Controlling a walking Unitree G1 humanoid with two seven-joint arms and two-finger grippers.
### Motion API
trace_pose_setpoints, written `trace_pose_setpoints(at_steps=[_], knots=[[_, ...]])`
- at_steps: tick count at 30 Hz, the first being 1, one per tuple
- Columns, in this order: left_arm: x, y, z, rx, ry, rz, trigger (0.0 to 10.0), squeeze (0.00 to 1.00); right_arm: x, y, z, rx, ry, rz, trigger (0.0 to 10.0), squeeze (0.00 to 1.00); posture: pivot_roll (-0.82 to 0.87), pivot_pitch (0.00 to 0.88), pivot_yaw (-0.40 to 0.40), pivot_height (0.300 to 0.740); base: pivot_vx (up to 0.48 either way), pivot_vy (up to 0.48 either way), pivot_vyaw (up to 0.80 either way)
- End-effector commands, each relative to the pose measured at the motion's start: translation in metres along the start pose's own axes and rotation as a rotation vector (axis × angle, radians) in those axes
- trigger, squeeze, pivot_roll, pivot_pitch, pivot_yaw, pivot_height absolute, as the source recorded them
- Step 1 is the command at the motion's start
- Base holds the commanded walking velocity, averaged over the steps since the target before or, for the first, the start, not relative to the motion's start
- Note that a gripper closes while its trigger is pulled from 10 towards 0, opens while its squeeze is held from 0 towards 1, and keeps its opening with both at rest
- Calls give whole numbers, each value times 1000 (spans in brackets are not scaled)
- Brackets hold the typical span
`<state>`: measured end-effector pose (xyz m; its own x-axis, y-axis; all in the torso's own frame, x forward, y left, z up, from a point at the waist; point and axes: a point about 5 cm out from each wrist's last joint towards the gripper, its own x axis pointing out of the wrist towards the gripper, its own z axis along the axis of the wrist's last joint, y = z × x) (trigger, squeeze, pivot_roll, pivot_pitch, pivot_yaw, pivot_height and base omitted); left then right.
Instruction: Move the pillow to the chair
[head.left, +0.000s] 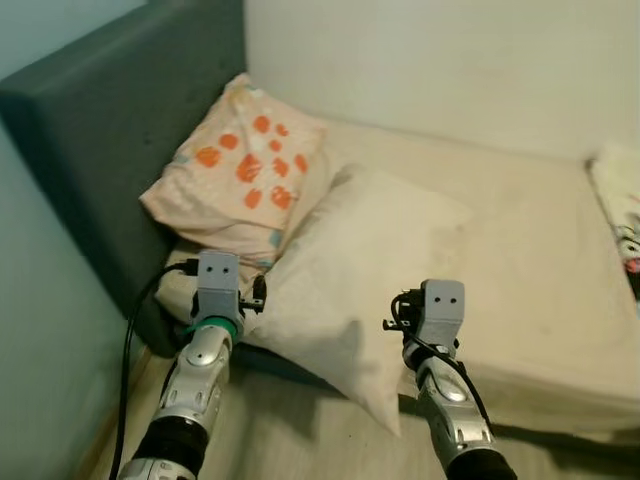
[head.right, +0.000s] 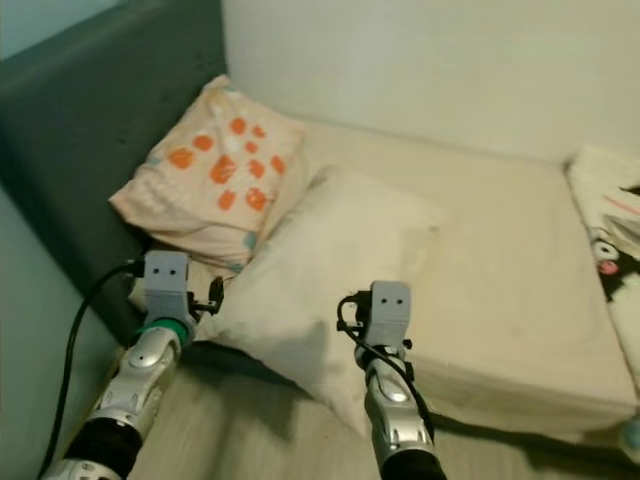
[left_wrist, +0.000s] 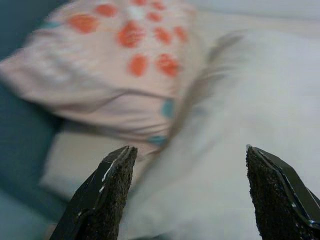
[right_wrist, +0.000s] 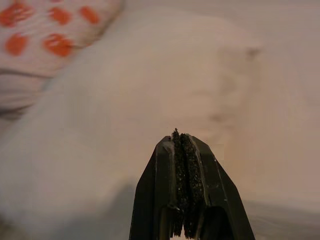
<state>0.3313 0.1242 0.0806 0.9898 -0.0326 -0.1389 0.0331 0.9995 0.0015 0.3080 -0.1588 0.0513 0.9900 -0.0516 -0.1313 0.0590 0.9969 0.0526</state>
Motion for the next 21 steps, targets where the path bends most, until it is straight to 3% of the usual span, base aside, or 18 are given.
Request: trace_pose_setpoints(at_steps=[1, 7, 21], knots=[[0, -5, -1, 0, 7, -16, 10000, 0, -4, -9, -7, 14, 23, -41, 10000, 0, -8, 2, 19, 740, 360, 0, 0], [0, -5, -1, 1, 11, -21, 10000, 0, -4, -11, -8, 33, 24, -69, 10000, 0, -4, 2, 24, 740, 356, 0, 0], [-1, -9, -4, 27, 25, -71, 10000, 0, -4, -12, -9, 42, 27, -81, 10000, 0, 2, 6, 43, 740, 0, 0, 0]])
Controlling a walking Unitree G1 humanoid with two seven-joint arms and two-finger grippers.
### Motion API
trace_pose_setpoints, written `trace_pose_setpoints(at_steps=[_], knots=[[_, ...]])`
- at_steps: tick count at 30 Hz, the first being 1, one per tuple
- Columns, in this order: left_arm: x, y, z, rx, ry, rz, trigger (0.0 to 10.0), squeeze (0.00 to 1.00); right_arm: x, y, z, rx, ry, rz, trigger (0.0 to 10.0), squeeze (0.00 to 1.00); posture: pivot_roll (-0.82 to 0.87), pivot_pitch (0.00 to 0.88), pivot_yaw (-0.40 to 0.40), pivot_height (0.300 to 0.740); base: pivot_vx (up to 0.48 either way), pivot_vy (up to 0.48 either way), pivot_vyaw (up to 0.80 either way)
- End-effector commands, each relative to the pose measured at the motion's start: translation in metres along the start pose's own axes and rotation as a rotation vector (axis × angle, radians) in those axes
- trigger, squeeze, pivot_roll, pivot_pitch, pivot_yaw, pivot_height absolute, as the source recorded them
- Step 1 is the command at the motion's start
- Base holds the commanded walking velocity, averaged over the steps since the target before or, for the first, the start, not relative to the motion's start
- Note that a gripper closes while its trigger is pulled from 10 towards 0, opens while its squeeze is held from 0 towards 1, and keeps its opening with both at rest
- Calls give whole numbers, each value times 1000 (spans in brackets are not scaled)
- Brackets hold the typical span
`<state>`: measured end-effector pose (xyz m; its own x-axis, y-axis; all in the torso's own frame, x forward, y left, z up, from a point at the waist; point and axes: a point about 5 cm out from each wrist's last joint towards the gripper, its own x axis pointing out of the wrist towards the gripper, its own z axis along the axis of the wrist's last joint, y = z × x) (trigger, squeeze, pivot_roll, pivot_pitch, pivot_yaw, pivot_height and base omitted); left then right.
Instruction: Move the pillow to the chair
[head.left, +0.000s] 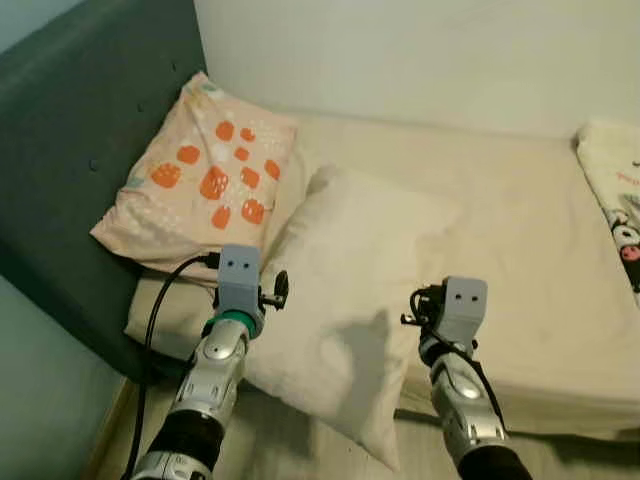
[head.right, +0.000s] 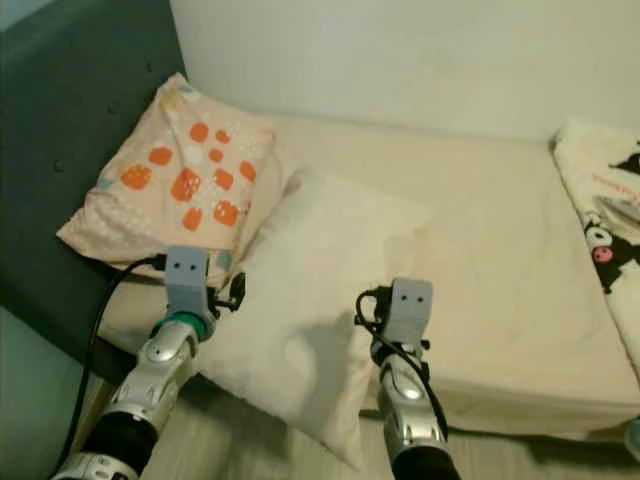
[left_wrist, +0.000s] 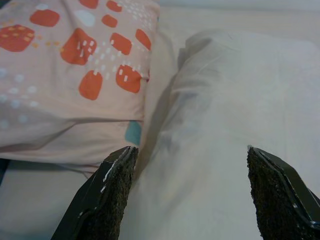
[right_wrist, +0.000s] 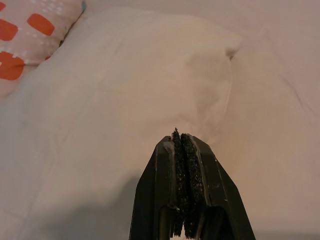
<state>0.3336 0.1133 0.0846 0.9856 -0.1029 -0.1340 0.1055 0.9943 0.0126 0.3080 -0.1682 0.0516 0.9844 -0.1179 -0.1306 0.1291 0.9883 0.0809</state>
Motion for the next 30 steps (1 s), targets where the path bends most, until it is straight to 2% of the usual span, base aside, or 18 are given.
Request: trace_pose_setpoints(at_steps=[1, 18, 23, 30], knots=[[-3, 1, -8, 7, 32, -4, 10000, 0, -5, -4, -10, 5, 33, -19, 10000, 0, 2, 6, 46, 740, 0, 0, 0], [-1, -1, -8, 21, 45, -12, 10000, 0, -6, -8, -10, 21, 18, -43, 10000, 0, -11, 0, 72, 740, 0, 0, 0], [-1, -2, -9, 17, 45, -15, 10000, 0, -8, -9, -10, -12, 16, -37, 10000, 0, -12, 0, 71, 740, 0, 0, 0], [-2, -7, -9, 14, 45, -23, 10000, 0, -7, -7, -11, 1, 23, -33, 10000, 0, -14, 0, 70, 712, 0, 0, 0]])
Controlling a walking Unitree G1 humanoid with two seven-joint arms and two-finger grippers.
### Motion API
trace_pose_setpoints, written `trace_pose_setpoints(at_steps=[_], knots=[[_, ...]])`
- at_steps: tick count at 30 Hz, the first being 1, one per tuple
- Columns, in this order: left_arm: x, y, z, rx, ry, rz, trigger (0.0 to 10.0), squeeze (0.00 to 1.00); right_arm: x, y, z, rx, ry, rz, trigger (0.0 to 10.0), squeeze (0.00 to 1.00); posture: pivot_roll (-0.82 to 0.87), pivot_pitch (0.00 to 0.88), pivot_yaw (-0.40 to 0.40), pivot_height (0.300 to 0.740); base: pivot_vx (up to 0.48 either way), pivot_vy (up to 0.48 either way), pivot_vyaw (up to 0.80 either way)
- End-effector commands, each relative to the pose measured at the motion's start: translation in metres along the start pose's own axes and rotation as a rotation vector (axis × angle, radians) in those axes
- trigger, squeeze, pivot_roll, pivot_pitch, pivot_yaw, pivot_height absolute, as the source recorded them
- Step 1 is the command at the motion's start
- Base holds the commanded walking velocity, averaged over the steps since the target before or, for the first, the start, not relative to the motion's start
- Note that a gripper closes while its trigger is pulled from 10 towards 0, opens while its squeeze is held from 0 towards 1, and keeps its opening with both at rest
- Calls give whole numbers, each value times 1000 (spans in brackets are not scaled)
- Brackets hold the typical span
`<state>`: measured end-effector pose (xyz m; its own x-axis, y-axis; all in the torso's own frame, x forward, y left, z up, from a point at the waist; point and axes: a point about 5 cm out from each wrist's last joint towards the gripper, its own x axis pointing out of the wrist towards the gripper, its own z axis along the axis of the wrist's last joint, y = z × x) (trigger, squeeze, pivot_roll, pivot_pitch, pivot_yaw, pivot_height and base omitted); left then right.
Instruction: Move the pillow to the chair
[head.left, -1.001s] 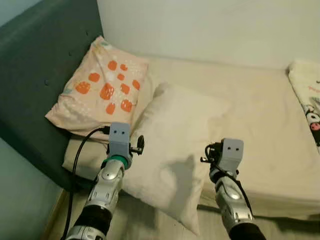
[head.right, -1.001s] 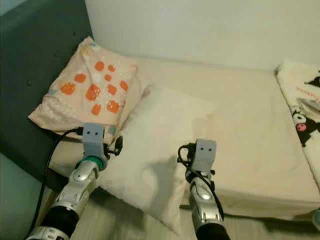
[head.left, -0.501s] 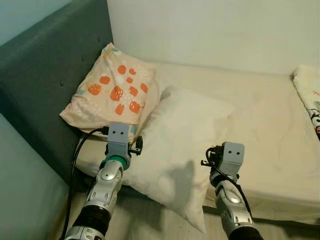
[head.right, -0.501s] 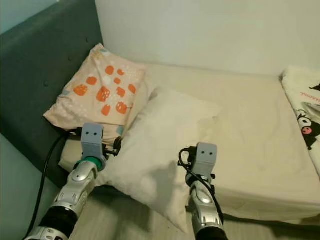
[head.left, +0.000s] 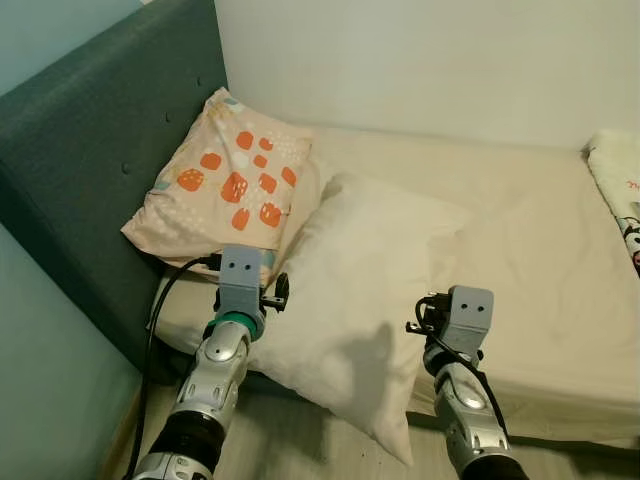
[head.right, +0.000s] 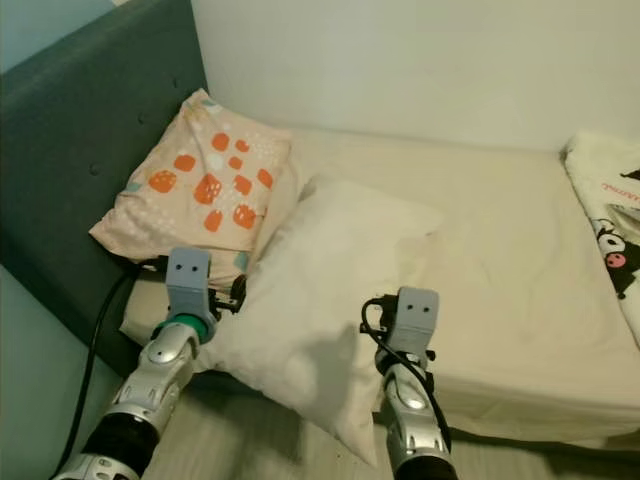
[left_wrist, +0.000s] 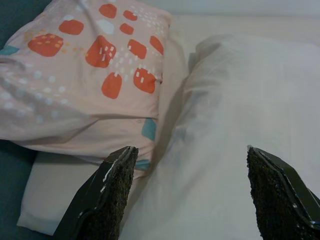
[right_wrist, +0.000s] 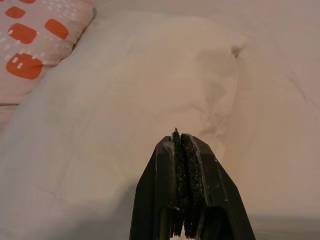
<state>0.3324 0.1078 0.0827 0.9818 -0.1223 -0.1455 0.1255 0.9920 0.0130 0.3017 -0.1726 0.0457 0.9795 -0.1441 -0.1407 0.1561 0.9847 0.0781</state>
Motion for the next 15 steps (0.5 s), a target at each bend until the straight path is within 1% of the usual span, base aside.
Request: trace_pose_setpoints(at_steps=[1, 15], knots=[[-1, -1, -8, 10, 34, -3, 10000, 0, -2, -1, -5, -2, 14, -6, 10000, 0, -14, 0, 70, 707, 0, 0, 0], [0, 5, -7, 17, 34, 15, 10000, 0, 0, -1, -3, -1, 11, -6, 10000, 0, -8, 0, 66, 662, 0, 0, 0]])
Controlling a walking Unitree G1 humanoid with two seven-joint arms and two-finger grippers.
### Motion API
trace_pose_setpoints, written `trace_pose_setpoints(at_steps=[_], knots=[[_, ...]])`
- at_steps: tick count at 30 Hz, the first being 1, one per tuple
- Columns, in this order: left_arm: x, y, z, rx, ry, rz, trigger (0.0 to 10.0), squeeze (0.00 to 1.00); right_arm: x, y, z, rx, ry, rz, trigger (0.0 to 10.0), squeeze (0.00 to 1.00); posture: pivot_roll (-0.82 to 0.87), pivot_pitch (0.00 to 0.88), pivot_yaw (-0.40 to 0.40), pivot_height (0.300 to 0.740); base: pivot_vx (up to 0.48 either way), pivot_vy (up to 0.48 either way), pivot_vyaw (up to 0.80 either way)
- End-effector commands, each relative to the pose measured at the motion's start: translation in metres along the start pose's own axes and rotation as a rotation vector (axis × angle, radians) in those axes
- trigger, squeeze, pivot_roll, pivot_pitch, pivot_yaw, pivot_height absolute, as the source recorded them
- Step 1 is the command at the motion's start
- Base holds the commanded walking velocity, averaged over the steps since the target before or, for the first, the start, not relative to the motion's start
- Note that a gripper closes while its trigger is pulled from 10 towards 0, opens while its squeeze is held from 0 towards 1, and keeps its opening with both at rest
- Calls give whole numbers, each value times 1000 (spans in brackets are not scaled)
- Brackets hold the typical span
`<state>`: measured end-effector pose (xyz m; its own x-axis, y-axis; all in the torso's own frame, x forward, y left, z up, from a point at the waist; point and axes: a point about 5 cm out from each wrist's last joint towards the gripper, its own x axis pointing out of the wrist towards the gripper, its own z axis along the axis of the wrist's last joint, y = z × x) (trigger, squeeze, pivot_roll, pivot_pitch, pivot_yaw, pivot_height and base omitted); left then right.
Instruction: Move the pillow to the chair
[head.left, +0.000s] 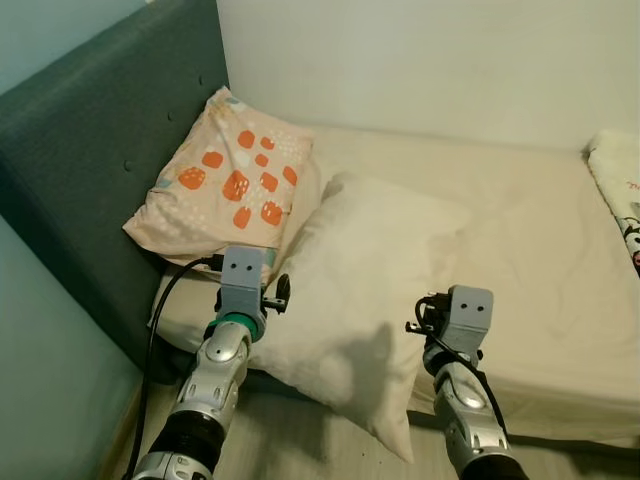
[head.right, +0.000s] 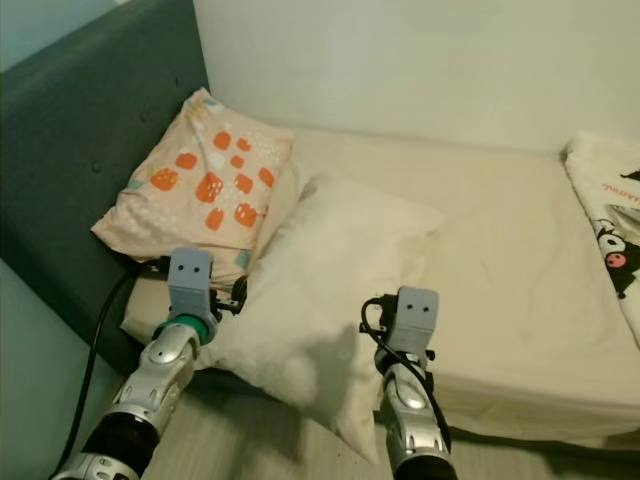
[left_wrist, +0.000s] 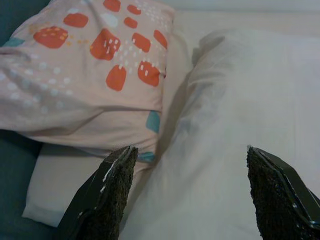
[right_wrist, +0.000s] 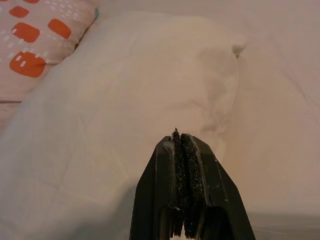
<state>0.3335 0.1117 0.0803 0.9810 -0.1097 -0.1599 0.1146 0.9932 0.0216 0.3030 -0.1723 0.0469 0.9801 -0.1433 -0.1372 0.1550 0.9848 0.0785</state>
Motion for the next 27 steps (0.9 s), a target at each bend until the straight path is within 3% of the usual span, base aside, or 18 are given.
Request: trace_pose_setpoints(at_steps=[1, 27], knots=[[-1, 1, -4, 12, 18, 7, 10000, 0, -1, -2, -4, 1, 16, -7, 10000, 0, -3, 0, 66, 652, 0, 0, 0], [7, 5, 5, 46, 4, 29, 10000, 0, 5, -8, 2, 12, -3, -35, 10000, 0, -3, 0, 96, 637, 0, 0, 0]])
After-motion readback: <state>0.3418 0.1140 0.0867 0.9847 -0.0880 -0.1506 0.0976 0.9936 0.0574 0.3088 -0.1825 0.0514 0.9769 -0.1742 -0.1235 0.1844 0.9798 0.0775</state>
